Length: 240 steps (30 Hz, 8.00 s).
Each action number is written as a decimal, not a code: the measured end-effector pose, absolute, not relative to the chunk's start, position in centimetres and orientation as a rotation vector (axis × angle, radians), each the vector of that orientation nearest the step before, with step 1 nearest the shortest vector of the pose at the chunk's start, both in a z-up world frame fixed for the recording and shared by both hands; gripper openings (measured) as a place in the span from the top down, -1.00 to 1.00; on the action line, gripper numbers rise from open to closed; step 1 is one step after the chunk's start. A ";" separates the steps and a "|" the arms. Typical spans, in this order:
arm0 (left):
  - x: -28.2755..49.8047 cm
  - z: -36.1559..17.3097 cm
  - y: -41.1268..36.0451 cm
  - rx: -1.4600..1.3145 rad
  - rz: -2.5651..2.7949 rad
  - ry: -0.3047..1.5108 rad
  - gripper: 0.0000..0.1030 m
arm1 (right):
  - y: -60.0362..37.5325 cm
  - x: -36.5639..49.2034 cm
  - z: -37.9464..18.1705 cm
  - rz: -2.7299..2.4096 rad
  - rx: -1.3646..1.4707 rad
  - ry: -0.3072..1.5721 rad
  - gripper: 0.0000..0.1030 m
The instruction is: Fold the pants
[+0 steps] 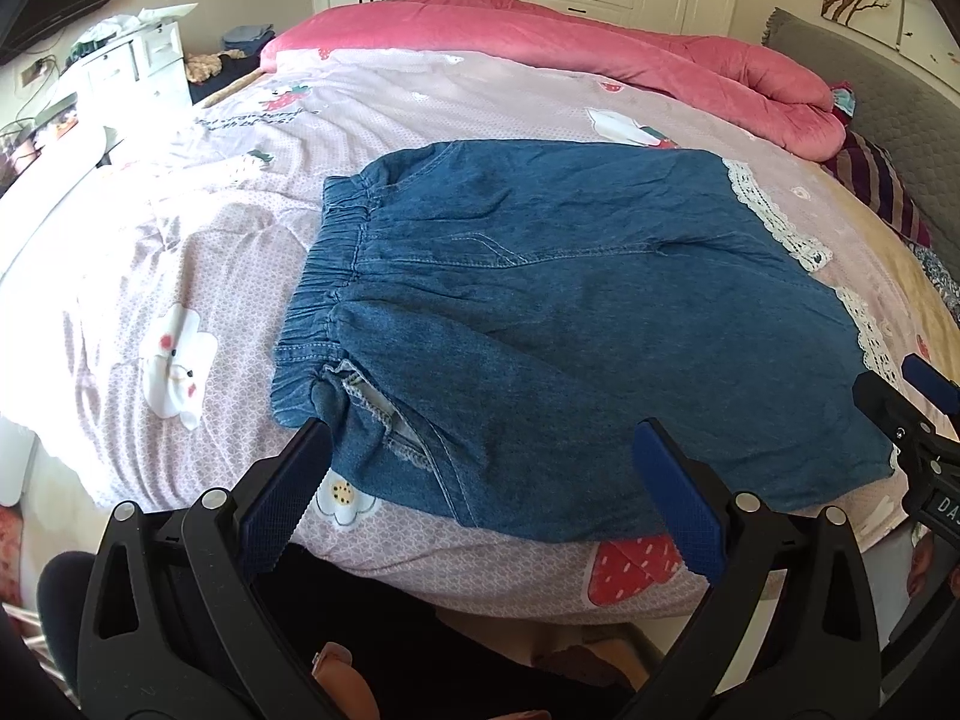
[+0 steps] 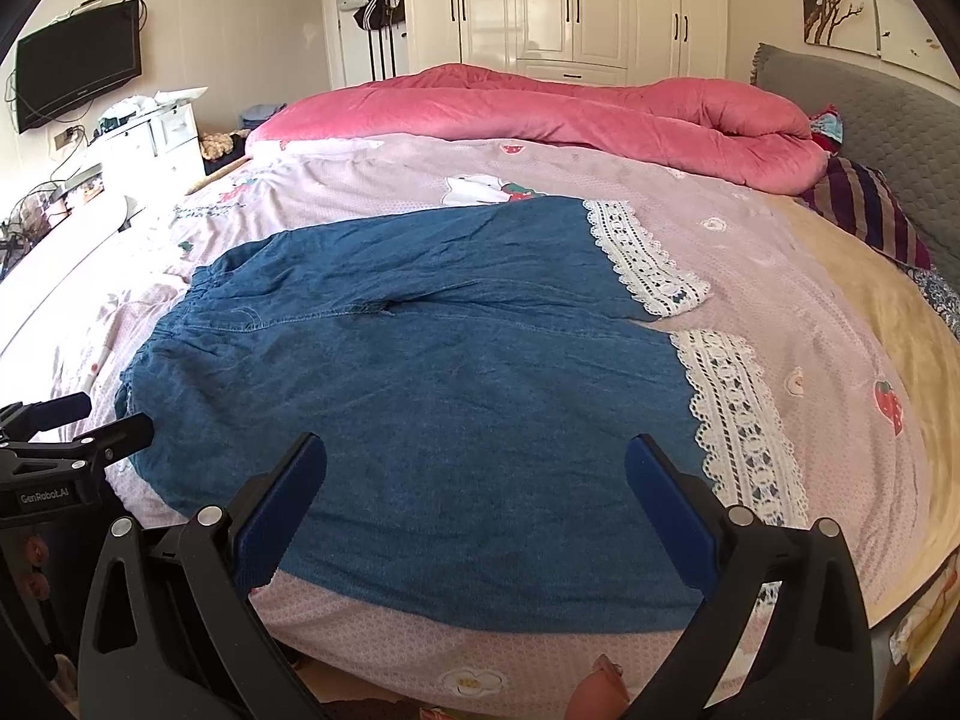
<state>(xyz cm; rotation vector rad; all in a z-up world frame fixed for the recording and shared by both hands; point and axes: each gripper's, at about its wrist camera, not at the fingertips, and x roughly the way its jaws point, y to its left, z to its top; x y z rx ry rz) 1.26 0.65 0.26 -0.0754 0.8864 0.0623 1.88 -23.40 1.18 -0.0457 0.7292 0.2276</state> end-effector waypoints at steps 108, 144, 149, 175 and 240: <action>0.3 -0.7 11.5 -0.121 -0.165 0.843 -0.09 | -11.3 2.6 -3.0 0.938 -0.145 0.981 0.35; 4.9 -3.8 5.1 0.007 -0.207 0.964 0.83 | -12.9 4.2 -2.2 0.769 -0.123 0.957 -0.01; 5.4 -3.9 5.8 -0.040 -0.226 0.976 0.83 | -12.5 4.6 -3.8 0.748 -0.133 0.979 0.00; 2.4 2.2 2.4 0.103 -0.056 0.813 -0.53 | -26.6 8.0 3.0 0.547 0.119 0.803 -0.46; 7.6 -1.8 -11.4 0.050 -0.729 0.937 0.97 | -42.3 8.0 3.2 0.403 0.287 0.882 0.84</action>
